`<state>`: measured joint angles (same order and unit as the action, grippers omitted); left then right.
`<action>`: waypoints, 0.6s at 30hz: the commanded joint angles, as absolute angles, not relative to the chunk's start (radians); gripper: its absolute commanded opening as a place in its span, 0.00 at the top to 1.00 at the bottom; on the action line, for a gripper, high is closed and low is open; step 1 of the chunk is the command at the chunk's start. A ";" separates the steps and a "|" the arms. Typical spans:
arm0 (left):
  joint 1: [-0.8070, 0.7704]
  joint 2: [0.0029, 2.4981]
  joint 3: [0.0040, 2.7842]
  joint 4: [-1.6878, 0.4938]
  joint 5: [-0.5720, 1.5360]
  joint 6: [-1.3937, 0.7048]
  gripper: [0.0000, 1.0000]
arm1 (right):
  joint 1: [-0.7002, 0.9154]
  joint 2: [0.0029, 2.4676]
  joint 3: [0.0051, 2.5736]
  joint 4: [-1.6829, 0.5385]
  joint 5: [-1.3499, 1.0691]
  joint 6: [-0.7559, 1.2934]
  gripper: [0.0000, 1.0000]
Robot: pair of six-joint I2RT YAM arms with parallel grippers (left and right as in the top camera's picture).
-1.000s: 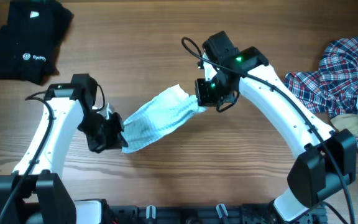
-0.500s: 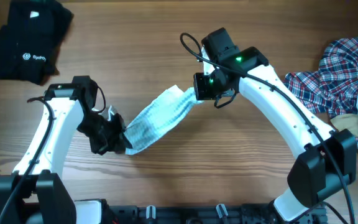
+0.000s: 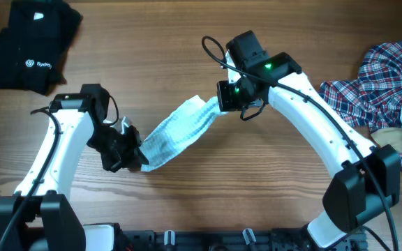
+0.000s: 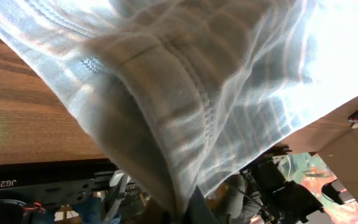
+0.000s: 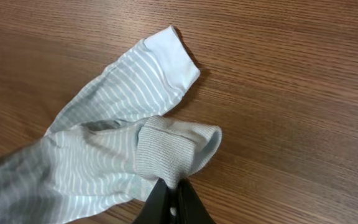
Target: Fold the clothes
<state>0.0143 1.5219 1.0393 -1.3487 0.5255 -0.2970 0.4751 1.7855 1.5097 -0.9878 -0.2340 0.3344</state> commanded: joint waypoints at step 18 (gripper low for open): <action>0.017 1.500 1.116 -1.188 0.546 -0.283 0.96 | 0.446 1.774 1.528 -0.870 -0.163 0.348 0.96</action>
